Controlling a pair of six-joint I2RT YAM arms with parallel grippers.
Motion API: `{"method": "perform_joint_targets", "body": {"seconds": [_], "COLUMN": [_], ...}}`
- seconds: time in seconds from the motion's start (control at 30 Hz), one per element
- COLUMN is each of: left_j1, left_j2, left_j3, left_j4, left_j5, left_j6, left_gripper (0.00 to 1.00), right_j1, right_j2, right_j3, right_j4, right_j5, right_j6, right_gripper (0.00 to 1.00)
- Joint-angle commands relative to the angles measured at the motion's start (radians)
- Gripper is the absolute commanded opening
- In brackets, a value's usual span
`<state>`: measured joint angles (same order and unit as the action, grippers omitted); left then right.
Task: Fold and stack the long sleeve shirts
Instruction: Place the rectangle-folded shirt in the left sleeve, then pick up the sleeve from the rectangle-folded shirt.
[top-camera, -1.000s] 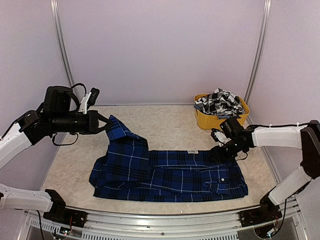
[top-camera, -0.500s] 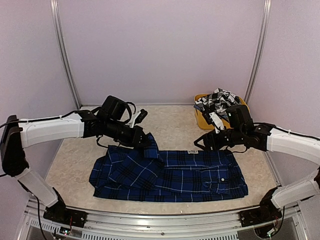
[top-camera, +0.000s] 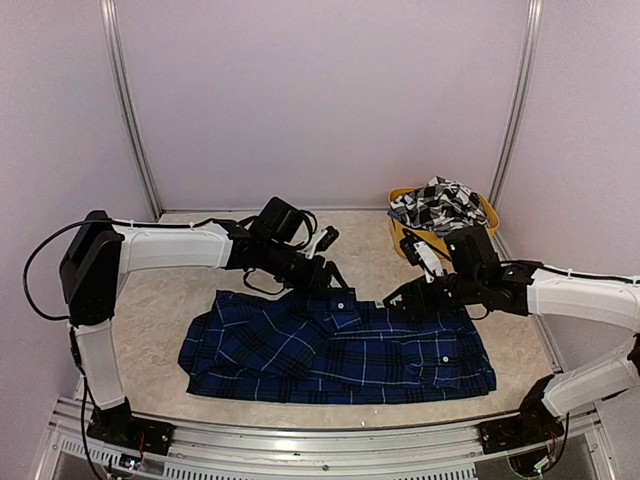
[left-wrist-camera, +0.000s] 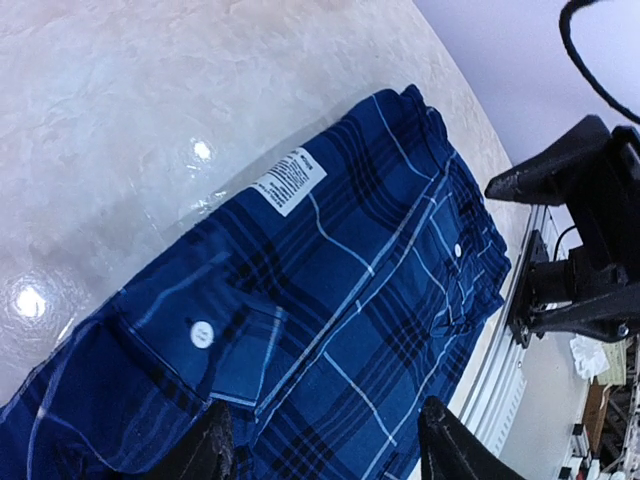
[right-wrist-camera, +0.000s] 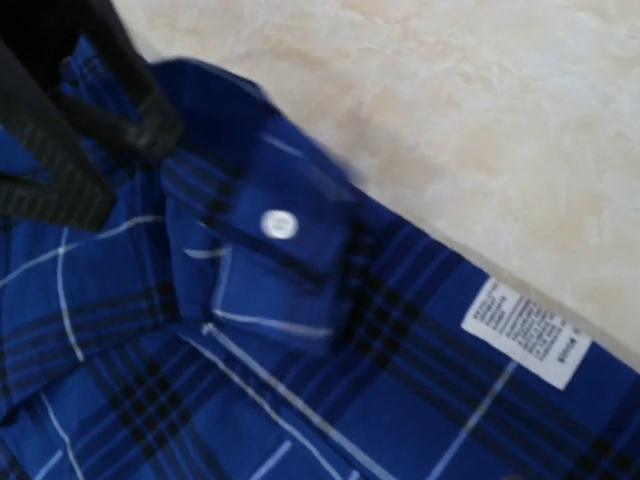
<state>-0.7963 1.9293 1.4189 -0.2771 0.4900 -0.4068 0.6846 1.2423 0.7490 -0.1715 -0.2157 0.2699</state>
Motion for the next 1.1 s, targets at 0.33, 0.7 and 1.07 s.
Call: {"method": "perform_joint_targets", "body": {"seconds": [0.33,0.7,1.07], "left_j1": [0.087,0.151,0.196], "left_j2": [-0.382,-0.601,-0.642], "left_j3": [-0.338,-0.525,-0.568], "left_j4": [0.176,0.204,0.193], "left_j5": [-0.06,-0.126,-0.127], "left_j6": [-0.018,-0.05,-0.043], "left_gripper": [0.8,0.99,0.99], "right_j1": [0.03,0.016,-0.012], "right_j2": [0.344,0.672,0.728], "right_j3": [0.194,0.447,0.474], "right_j4": [0.13,0.09,0.124], "right_j5": [0.029,-0.102,-0.243], "right_j6": [0.001,-0.148,-0.17], "right_gripper": [0.78,0.75,0.42]}}
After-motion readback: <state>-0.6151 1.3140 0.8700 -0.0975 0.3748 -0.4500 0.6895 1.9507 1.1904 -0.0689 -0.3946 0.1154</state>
